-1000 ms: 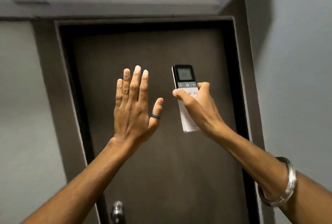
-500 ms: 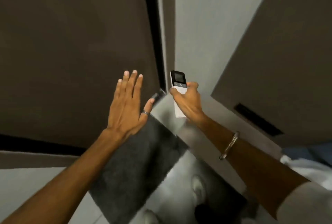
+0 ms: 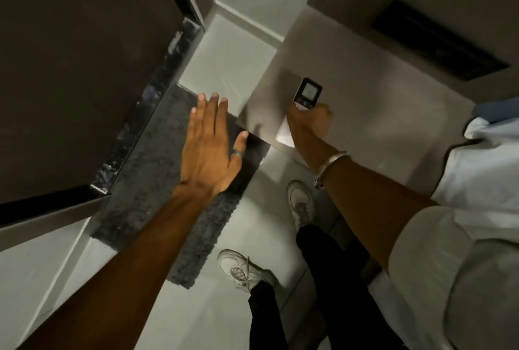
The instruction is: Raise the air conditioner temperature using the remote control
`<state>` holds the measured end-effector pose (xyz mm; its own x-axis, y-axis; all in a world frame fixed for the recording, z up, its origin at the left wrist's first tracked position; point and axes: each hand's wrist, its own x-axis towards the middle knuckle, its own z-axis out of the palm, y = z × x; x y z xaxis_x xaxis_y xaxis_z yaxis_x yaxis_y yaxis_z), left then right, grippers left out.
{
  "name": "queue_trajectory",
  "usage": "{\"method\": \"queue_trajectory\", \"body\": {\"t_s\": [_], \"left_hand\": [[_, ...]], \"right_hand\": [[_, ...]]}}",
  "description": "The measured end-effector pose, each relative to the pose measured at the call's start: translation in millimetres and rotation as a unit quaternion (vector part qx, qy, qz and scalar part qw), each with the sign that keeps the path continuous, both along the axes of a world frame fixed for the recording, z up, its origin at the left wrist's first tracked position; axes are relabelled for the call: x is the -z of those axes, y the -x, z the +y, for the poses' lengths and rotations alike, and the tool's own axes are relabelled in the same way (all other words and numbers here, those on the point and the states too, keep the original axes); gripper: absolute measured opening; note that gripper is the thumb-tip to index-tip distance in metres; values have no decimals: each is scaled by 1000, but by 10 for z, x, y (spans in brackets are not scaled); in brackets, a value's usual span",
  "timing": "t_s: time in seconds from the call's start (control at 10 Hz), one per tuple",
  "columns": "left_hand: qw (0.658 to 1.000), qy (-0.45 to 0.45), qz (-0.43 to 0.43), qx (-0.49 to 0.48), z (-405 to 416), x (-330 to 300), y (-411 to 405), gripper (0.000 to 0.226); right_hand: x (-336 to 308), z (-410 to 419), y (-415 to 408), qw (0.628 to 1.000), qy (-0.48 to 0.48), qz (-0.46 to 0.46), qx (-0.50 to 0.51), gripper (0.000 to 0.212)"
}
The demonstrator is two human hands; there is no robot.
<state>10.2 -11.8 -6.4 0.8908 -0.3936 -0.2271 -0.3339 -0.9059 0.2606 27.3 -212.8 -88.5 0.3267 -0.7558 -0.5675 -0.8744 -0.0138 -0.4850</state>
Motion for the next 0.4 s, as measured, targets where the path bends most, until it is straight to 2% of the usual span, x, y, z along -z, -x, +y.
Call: {"method": "queue_trajectory", "body": {"t_s": [0.2, 0.3, 0.4], "left_hand": [[1000, -12, 15, 12, -88, 323, -55, 75], [1000, -4, 12, -6, -155, 337, -36, 75], [999, -3, -26, -30, -147, 154, -28, 74]], "right_hand": [[413, 21, -122, 999, 22, 36, -7, 80], [494, 8, -137, 999, 28, 28, -10, 86], [270, 79, -171, 999, 10, -17, -29, 82]]}}
